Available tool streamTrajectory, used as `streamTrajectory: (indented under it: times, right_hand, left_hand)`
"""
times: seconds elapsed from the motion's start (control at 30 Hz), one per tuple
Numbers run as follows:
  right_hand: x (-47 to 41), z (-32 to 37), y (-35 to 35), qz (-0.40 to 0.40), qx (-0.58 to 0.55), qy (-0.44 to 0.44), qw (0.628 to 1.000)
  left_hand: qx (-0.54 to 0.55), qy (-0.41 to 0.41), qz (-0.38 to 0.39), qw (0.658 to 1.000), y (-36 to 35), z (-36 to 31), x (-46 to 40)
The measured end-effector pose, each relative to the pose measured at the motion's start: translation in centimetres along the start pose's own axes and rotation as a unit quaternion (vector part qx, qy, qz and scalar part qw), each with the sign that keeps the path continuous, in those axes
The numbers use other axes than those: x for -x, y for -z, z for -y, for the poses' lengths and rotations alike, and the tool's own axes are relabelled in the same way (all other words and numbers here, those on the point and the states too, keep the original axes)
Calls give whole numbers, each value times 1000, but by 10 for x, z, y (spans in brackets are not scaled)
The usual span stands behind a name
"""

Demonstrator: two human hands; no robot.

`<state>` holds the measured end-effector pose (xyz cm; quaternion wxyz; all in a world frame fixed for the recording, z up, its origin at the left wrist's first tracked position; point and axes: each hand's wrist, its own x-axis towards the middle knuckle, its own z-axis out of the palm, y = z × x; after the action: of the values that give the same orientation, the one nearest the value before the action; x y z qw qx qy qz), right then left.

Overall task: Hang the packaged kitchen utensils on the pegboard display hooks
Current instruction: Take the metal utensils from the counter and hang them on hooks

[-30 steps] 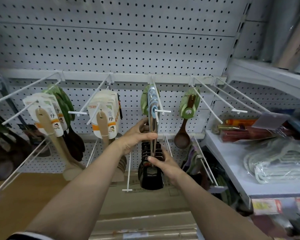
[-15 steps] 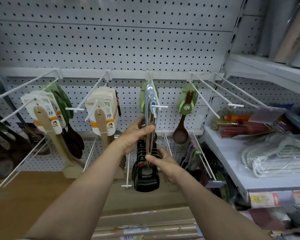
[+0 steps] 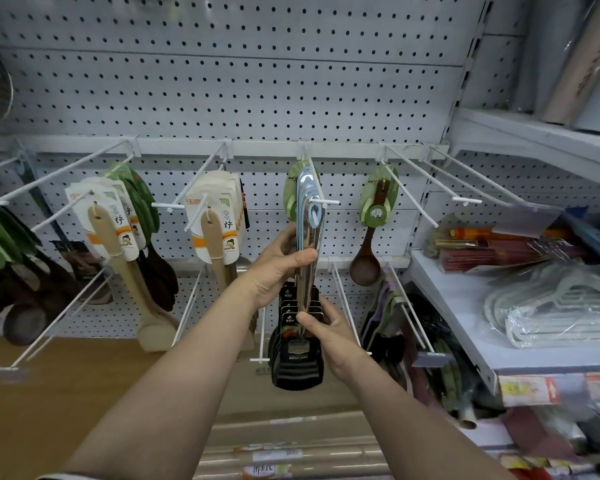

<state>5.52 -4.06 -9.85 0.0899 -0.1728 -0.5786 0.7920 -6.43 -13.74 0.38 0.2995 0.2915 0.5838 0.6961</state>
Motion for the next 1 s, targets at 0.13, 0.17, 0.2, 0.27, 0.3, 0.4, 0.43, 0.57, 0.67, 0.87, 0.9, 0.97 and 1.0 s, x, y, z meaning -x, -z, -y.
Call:
streamTrajectory:
  times: [0.13,0.17,0.2,0.27,0.3,0.4,0.43,0.57,0.67,0.87,0.9,0.97,1.0]
  right_hand:
    - [8,-7,0,1,0,7,1000]
    - [10,-9,0,2,0,8,1000]
    - [11,-9,0,3,-2,7,1000]
    - [17,-11,-1,3,-1,7,1000]
    - [20,-12,-1,1,0,8,1000]
    - [31,-11,-3,7,0,7,1000]
    - [34,-12,-3,7,2,4,1000]
    - [48,-18,-2,3,4,0,1000]
    - [56,-23,-3,0,10,-1,1000]
    - [83,-25,0,6,13,-1,1000]
    - [88,-24,1,7,14,-1,1000]
    - [99,-24,4,14,33,5,999]
    - [106,-23,5,16,40,6,999]
  left_hand:
    - [-7,3,-1,1000,-1,2,9]
    - [-10,4,-4,1000,-1,1,12]
    - [-12,5,-5,1000,-2,1,13]
    - [-15,6,-8,1000,-5,0,19]
    - [-17,6,-10,1000,-6,0,22]
    - [-22,4,-16,1000,-11,0,32]
    - [-25,5,-19,999,-12,0,35]
    - [-36,9,-28,999,-18,0,49]
    - [-34,8,-32,999,-24,1,61]
    - [-25,10,-46,999,-42,-3,87]
    - [-25,10,-45,999,-44,-3,91]
    - [-25,8,-42,999,-49,-2,102]
    - [-22,6,-43,999,-52,-1,109]
